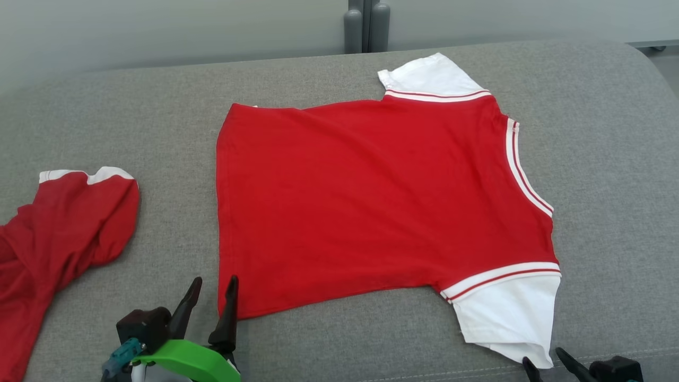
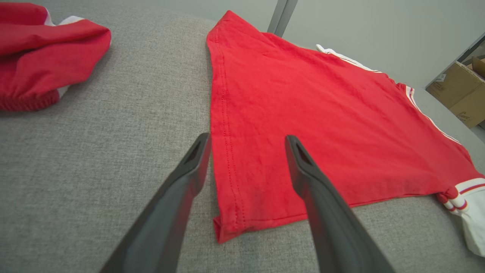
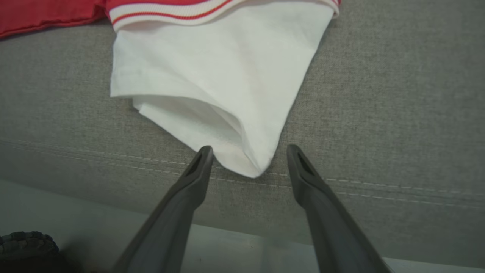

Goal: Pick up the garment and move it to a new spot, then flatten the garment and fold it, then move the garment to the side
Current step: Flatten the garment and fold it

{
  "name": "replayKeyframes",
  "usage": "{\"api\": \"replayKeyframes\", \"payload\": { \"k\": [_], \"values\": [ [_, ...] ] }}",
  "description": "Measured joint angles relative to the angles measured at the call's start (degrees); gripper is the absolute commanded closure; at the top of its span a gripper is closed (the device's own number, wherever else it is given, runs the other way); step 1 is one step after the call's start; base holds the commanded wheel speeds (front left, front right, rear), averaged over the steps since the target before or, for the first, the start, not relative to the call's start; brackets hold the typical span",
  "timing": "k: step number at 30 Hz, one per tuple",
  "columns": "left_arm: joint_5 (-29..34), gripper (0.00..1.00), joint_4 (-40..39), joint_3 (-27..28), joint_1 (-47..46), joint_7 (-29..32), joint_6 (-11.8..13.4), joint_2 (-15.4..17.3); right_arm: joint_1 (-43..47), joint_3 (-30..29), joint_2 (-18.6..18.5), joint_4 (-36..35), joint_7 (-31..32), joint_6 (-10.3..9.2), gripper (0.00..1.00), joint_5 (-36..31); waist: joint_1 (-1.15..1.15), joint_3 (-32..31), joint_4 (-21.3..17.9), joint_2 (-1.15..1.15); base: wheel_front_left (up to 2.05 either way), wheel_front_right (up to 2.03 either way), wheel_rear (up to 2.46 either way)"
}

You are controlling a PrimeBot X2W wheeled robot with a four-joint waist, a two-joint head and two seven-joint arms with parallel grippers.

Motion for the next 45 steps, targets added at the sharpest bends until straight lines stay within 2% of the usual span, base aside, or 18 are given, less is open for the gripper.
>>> {"api": "replayKeyframes", "payload": {
  "k": [6, 13, 17, 25, 28, 31, 32, 38, 40, 43, 45],
  "values": [
    [0.9, 0.00, 0.5, -0.8, -0.4, 0.0, -0.9, -1.3, -3.5, -0.1, 1.4, 2.1, 0.3, 0.65, 0.00, 1.0, 0.00, 1.3, 0.4, 0.00, 0.00, 0.00, 0.00],
    [2.0, 0.00, 1.6, 0.5, -0.7, 0.0, -1.3, -1.4, -3.5, -0.1, 1.3, 4.3, -0.2, 1.35, 0.12, 1.4, 0.00, 1.8, 2.0, 0.00, 0.00, 0.00, 0.00],
    [2.0, 0.00, 2.1, 1.1, -0.7, 0.0, -1.3, -1.4, -3.5, -0.1, 1.2, 4.8, -0.3, 1.54, 0.06, 1.4, 0.00, 1.7, 2.2, 0.00, 0.00, 0.00, 0.00],
    [2.3, 0.00, 2.4, 1.6, -0.7, 0.0, -1.8, -1.6, -3.4, 0.6, 0.3, 5.0, -0.4, 2.12, 0.15, 0.7, 0.00, 2.1, 1.9, 0.00, 0.00, 0.00, 0.00],
    [2.6, 0.00, 2.6, 1.6, -0.9, 0.0, -2.3, -1.9, -3.4, 0.9, -0.1, 5.0, -0.5, 2.23, 0.21, 0.6, 0.00, 2.2, 1.9, 0.00, 0.00, 0.00, 0.00],
    [2.7, 0.00, 3.0, 1.7, -0.9, 0.0, -2.4, -2.4, -3.4, 1.2, -0.6, 5.1, -0.5, 2.29, 0.40, 0.3, 0.00, 2.3, 1.9, 0.00, 0.00, 0.00, 0.00],
    [2.7, 0.00, 3.2, 1.7, -0.9, 0.0, -2.7, -2.6, -3.4, 1.2, -0.6, 5.1, -0.5, 2.31, 0.51, 0.3, 0.00, 2.3, 1.9, 0.00, 0.00, 0.00, 0.00],
    [3.0, 0.00, 4.4, 1.4, -1.0, 0.0, -3.3, -2.7, -3.2, 1.4, -0.9, 5.1, -0.5, 2.54, 0.72, 0.2, 0.00, 2.5, 2.2, 0.00, 0.00, 0.00, 0.00],
    [3.0, 0.00, 5.3, 0.9, -1.0, 0.0, -3.7, -2.8, -3.1, 1.6, -1.0, 5.1, -0.5, 2.93, 0.86, 0.0, 0.00, 2.6, 2.2, 0.00, 0.00, 0.00, 0.00],
    [2.9, 0.00, 6.3, 0.1, -1.0, 0.0, -4.2, -2.8, -3.1, 1.8, -1.0, 5.1, -0.5, 3.02, 0.99, -0.2, 0.00, 2.7, 2.3, 0.00, 0.00, 0.00, 0.00],
    [2.6, 0.00, 7.0, -0.9, -1.0, 0.1, -4.3, -2.9, -3.1, 1.8, -1.0, 5.1, -0.5, 3.03, 1.00, -0.2, 0.00, 2.8, 2.3, 0.00, 0.00, 0.00, 0.00]
  ]
}}
